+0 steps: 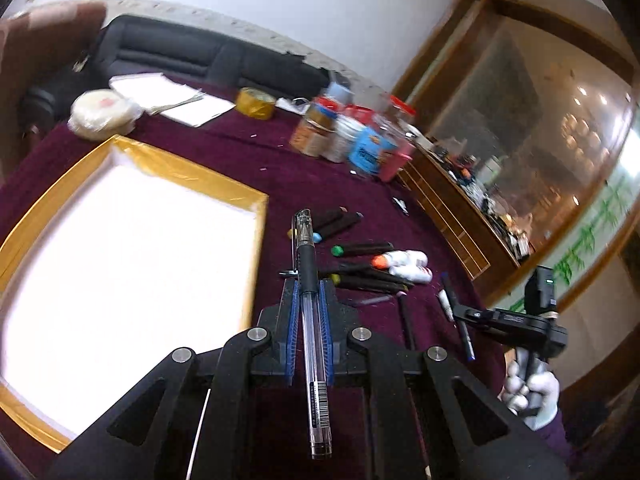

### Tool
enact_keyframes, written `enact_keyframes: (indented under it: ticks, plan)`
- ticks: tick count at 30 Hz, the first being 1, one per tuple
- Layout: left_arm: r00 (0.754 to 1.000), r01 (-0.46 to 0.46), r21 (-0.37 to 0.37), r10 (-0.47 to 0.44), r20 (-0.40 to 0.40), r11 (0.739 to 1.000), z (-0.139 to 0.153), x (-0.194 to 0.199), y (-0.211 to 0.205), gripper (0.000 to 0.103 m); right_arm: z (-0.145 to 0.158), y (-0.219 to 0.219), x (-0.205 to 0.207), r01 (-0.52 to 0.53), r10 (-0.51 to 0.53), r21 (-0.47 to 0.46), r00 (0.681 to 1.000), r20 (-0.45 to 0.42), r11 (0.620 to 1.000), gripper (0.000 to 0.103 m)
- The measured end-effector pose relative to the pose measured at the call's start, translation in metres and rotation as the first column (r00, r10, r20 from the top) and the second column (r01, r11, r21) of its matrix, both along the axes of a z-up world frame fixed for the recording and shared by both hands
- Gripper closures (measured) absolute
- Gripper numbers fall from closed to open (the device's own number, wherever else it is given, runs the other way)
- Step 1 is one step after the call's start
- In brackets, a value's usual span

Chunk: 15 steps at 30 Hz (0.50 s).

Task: Organize rigid objects
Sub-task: 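Carry the pen and marker into the yellow-rimmed white tray and open both tools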

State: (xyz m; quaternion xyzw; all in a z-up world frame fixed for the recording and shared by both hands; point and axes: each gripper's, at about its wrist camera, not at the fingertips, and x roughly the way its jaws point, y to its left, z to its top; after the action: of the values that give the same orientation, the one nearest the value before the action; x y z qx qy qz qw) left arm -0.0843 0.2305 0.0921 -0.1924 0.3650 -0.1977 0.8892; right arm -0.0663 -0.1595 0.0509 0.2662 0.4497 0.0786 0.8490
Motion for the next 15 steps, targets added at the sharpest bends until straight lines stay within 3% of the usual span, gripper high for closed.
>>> enact_keyframes:
  ticks: [3,8,12,15]
  plan:
    - [0.999,-0.026,-0.008,0.026,-0.043,1.0,-0.008,0.017,0.012,0.095,0.014,0.041,0.015,-0.111,0.11,0.08,0.994,0.023,0.991,0.09]
    - [0.993,-0.054,-0.03,0.05,-0.109,0.998,-0.023,0.049,0.028,0.095,0.022,0.132,0.051,-0.287,0.292,0.19,0.956,0.002,0.939,0.09]
    - [0.982,-0.092,-0.052,0.082,-0.168,0.994,-0.045,0.079,0.037,0.095,0.012,0.206,0.087,-0.345,0.359,0.199,0.932,-0.042,0.917,0.09]
    - [0.975,-0.105,-0.07,0.089,-0.204,0.992,-0.06,0.098,0.038,0.095,-0.001,0.239,0.11,-0.343,0.362,0.174,0.928,-0.087,0.923,0.09]
